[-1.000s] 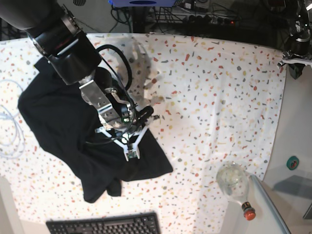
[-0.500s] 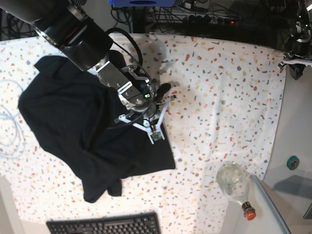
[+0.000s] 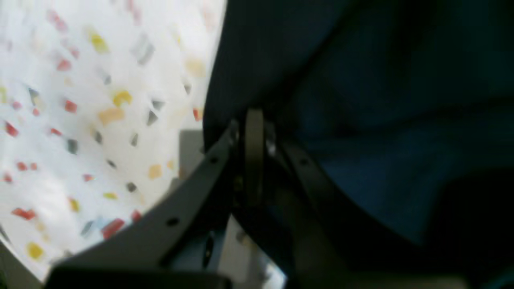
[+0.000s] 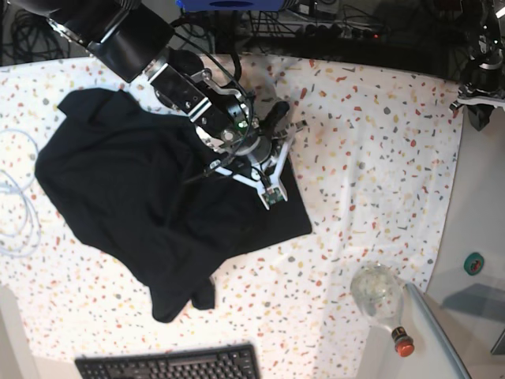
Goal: Layout the t-shirt on the table in an organized manner, then fold the t-shirt properly
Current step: 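Pull the t-shirt fabric with the right gripper to spread it flat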
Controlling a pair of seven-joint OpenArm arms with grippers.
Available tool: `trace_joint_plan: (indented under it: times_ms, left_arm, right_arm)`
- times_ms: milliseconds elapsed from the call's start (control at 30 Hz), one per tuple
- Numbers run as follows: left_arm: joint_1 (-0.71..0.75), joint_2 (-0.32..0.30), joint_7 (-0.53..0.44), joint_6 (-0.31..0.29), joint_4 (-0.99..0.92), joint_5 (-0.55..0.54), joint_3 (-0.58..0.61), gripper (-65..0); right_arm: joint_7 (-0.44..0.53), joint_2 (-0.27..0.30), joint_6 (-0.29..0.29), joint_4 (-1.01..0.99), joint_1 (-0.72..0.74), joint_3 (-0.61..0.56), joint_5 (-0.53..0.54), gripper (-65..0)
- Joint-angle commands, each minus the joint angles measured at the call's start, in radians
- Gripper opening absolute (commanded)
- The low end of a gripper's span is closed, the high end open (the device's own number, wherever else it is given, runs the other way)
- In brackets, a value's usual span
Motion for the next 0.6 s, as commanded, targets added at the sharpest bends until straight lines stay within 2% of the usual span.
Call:
trace_joint_plan:
  times_ms: [0, 133, 300, 433, 567]
  left_arm:
    - [0.007, -0.02, -0.021, -0.005, 0.011, -0.004, -0.009, -65.0]
    - [0.012, -0.018, -0.021, -0.005, 0.01, -0.004, -0.009, -65.0]
    - [0.012, -0.018, -0.021, -0.005, 0.017, -0.004, -0.011, -65.0]
    - [0.007, -0.021, -0.021, -0.005, 0.011, -0.004, -0.011, -65.0]
    - [0.006, -0.021, -0.021, -0.005, 0.011, -0.004, -0.011, -65.0]
  right_arm:
    - [0.015, -0.02, 0.003, 0.034, 0.032, 0.004, 0.0, -65.0]
    - [0.015, -0.061, 0.003, 0.008, 0.116, 0.004, 0.0, -65.0]
    - [0.03, -0.117, 0.009, -0.167, 0.253, 0.004, 0.001, -65.0]
    - [0.128, -0.12, 0.011, -0.282, 0.305, 0.002, 0.001, -65.0]
    - [0.167, -0.115, 0.011, -0.391, 0.334, 0.007, 0.001, -65.0]
